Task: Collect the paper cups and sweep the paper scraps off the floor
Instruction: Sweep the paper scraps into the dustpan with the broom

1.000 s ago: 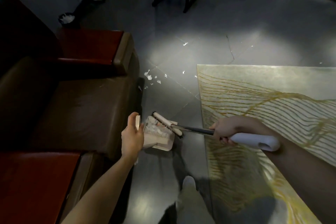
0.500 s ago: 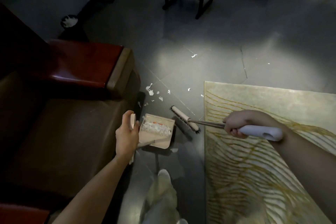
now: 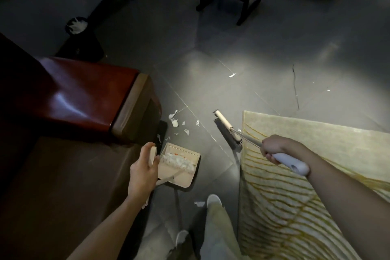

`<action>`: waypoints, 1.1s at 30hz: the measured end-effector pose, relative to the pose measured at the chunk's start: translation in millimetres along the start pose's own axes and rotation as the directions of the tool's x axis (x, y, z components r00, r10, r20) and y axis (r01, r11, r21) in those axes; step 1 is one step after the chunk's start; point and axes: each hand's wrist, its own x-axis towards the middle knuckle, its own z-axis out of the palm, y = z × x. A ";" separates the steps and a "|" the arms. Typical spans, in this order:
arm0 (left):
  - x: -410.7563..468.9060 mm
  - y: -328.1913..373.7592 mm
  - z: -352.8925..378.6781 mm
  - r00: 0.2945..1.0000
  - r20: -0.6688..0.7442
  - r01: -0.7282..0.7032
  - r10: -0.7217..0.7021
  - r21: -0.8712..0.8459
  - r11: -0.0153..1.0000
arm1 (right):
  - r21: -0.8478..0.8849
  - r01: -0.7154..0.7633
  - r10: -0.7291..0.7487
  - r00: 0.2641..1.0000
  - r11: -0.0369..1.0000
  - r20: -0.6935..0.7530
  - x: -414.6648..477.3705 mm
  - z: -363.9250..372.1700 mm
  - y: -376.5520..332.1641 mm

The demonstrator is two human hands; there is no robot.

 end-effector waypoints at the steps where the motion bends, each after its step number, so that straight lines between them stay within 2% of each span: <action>1: 8.1 2.8 4.3 1.000 -0.012 0.011 -0.011 0.000 1.000 | -0.033 0.013 -0.014 0.999 0.999 -0.049 10.1 -5.2 -8.0; 6: 53.4 26.0 24.5 0.998 -0.014 0.061 -0.061 0.015 0.998 | -0.261 0.115 -0.147 0.983 0.958 -0.107 74.4 -31.1 -27.4; 11: 85.5 50.1 48.9 0.999 0.007 0.049 -0.050 0.061 0.997 | -0.348 0.102 -0.151 0.982 0.932 -0.116 123.9 -35.1 -34.6; 13: 89.8 57.1 59.0 0.999 0.027 0.035 -0.037 0.085 0.996 | -0.372 0.096 -0.121 0.992 0.923 -0.044 129.6 -27.8 -31.4; 15: 88.7 62.7 65.3 0.998 0.034 0.042 -0.046 0.094 0.995 | -0.362 0.113 -0.106 0.994 0.925 0.037 123.2 -15.4 -25.4; 22: 77.1 63.6 63.7 0.999 0.049 0.004 -0.010 0.108 0.994 | -0.264 0.227 -0.181 0.966 0.938 0.186 55.5 24.3 -9.6; 24: 71.5 63.6 60.7 0.999 0.048 -0.004 -0.001 0.105 0.994 | -0.217 0.202 -0.155 0.964 0.955 0.216 49.0 33.2 -2.9; 27: 63.2 62.7 54.4 0.999 0.032 -0.012 0.008 0.113 0.994 | -0.173 0.133 -0.089 0.967 0.976 0.237 45.6 33.1 -2.6; 30: 57.2 65.0 49.8 1.000 0.024 -0.013 0.010 0.119 0.993 | -0.116 0.134 -0.098 0.957 0.984 0.275 38.7 22.4 -8.8; 33: 59.6 76.0 52.4 0.999 0.023 -0.041 0.039 0.104 0.994 | -0.077 0.157 -0.135 0.964 0.985 0.231 31.1 8.7 -18.1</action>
